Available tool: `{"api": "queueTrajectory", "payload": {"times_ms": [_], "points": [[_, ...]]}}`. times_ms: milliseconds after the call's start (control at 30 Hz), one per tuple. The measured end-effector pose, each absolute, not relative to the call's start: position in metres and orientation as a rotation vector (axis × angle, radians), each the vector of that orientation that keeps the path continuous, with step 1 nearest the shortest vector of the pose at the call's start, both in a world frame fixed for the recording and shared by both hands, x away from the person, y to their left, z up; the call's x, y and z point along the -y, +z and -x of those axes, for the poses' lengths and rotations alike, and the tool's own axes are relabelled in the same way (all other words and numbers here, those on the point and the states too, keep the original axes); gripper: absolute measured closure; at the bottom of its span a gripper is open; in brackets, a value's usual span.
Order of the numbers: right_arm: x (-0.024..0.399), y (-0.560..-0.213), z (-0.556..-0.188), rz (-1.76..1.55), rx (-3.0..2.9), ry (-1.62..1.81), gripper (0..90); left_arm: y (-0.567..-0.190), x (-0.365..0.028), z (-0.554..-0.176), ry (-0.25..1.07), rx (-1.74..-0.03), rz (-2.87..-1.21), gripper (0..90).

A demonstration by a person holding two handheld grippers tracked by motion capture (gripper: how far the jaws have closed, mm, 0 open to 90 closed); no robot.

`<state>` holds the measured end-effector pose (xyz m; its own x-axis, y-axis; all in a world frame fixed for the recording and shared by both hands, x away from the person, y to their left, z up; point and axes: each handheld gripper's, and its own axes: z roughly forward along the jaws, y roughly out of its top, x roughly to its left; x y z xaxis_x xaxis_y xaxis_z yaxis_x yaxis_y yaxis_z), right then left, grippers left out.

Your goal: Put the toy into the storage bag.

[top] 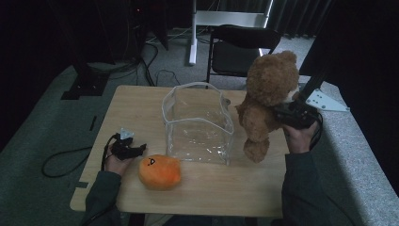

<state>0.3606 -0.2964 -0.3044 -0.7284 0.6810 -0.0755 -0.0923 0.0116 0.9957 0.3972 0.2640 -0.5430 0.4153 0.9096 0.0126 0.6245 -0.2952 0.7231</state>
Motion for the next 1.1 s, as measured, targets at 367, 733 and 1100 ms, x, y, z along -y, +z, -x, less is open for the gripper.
{"api": "queueTrajectory", "payload": {"times_ms": [367, 733, 1100], "points": [[0.298, -0.3, -0.371, -0.631, -1.736, 1.772, 32.6, -0.543, -0.264, -0.397, 0.569, -1.296, -2.028, 30.2], [0.298, -0.294, -0.377, -0.638, -1.723, 1.778, 32.6, -0.543, -0.264, -0.397, 0.571, -1.296, -2.028, 30.2], [0.295, -0.287, -0.382, -0.637, -1.716, 1.792, 32.6, -0.543, -0.264, -0.397, 0.571, -1.296, -2.029, 30.2]]}}
